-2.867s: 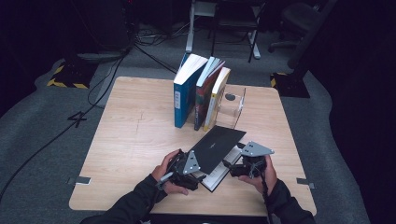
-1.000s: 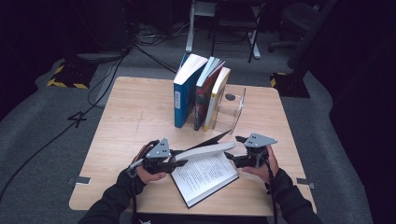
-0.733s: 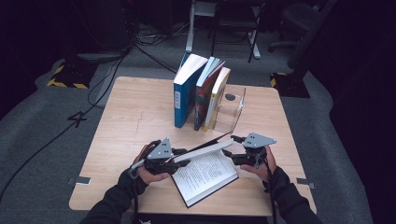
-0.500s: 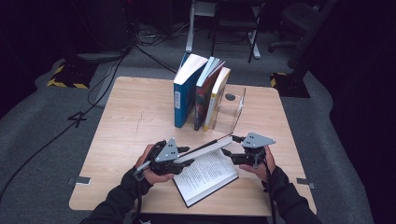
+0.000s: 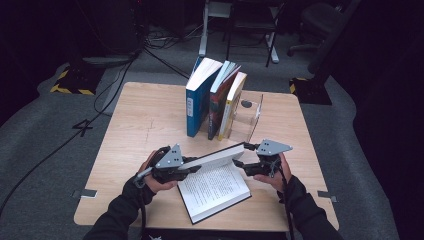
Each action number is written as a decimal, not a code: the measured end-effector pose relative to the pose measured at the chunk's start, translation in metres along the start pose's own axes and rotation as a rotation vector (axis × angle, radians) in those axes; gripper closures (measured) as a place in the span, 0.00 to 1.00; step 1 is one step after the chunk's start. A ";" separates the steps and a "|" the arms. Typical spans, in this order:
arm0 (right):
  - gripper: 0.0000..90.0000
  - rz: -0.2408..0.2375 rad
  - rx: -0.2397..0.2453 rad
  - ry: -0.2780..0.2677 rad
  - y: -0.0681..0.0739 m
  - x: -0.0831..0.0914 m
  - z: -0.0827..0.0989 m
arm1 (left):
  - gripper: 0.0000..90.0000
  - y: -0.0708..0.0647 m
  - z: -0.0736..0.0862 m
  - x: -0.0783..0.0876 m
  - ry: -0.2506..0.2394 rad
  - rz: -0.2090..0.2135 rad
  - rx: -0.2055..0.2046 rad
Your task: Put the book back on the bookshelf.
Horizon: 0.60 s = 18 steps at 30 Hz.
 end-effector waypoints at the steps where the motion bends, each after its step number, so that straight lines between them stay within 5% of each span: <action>1: 0.33 -0.004 0.005 -0.004 0.001 -0.001 -0.002 | 0.78 0.002 0.000 0.000 -0.002 0.007 0.015; 7: 0.37 -0.015 0.039 -0.010 0.008 -0.003 -0.009 | 0.67 -0.002 -0.005 0.002 0.047 -0.001 0.026; 14: 0.40 0.011 0.057 -0.020 0.015 -0.001 -0.014 | 0.60 -0.007 -0.016 0.001 0.150 -0.087 0.061; 18: 0.39 0.006 0.053 -0.020 0.017 0.000 -0.015 | 0.62 -0.012 -0.020 -0.004 0.172 -0.091 0.028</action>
Point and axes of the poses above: each handheld gripper's, and its own axes: x roughly backward along the jaws, z roughly out of its underside, y roughly to its left, the point moved 8 cm from there along -x, roughly forward along the jaws, and after that the axes turned 15 degrees about y, right-handed, at the moved point
